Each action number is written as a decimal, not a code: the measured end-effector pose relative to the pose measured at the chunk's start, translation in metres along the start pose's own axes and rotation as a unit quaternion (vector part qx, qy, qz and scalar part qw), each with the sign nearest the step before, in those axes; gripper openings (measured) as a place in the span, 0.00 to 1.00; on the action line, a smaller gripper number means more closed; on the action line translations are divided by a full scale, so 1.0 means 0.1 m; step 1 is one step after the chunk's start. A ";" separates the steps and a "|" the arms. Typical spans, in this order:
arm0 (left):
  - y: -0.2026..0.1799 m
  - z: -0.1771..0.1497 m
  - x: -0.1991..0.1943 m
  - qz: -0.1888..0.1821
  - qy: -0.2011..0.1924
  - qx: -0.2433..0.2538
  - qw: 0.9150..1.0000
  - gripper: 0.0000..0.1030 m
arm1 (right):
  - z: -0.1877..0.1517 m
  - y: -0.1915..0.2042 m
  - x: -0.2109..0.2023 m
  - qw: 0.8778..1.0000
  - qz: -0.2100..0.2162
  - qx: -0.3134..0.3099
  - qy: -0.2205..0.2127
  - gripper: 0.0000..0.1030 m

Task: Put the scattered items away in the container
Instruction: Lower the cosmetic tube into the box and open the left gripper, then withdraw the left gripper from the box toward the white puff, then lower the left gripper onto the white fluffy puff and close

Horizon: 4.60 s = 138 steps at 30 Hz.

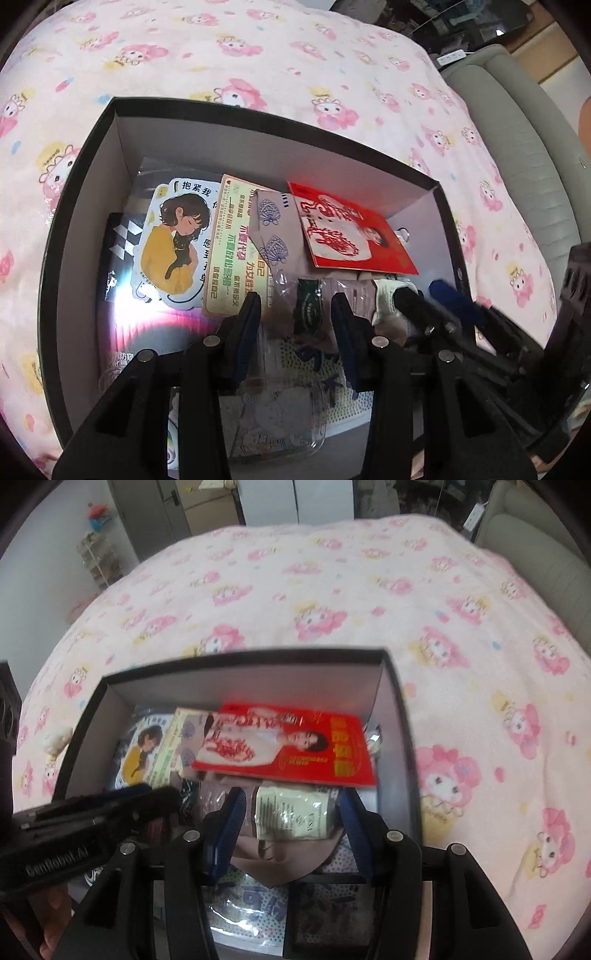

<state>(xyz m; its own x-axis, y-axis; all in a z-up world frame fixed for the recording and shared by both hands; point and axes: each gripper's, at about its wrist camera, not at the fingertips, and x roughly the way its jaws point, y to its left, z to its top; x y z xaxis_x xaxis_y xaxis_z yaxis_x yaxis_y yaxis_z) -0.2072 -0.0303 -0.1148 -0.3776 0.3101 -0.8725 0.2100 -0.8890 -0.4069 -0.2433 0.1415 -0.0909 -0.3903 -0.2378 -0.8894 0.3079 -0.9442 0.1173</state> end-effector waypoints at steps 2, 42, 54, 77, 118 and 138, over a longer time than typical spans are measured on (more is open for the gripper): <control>-0.04 0.04 0.08 0.010 0.008 0.005 1.000 0.38 | 0.00 0.03 0.07 1.000 -0.021 -0.011 0.002 0.49; 0.07 -0.86 -1.61 -0.011 -0.104 0.096 0.990 0.48 | -0.64 0.89 -1.25 0.993 0.025 -0.027 -0.115 0.49; 0.56 -1.06 -2.05 0.007 -0.128 0.084 0.988 0.48 | -0.80 1.53 -1.40 0.991 0.031 -0.059 -0.117 0.49; 1.70 -1.18 -2.21 0.011 -0.152 0.009 0.988 0.49 | -0.83 2.52 -1.00 0.989 0.051 -0.118 -0.078 0.49; 4.36 0.38 -0.97 -0.061 -0.125 -0.276 0.951 0.59 | 0.43 3.89 1.22 0.985 0.098 -0.140 0.034 0.50; 3.34 -0.16 -1.74 -0.098 -0.178 -0.182 0.962 0.29 | 0.12 3.69 0.38 0.971 0.199 -0.131 0.029 0.53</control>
<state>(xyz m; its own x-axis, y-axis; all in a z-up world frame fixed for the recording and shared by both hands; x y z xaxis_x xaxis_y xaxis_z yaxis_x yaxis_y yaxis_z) -0.0572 -0.3762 -0.1029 -0.7137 0.2662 -0.6480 0.3812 -0.6285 -0.6780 -0.1546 -0.2185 -0.0759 -0.1488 -0.5515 -0.8208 0.6369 -0.6884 0.3471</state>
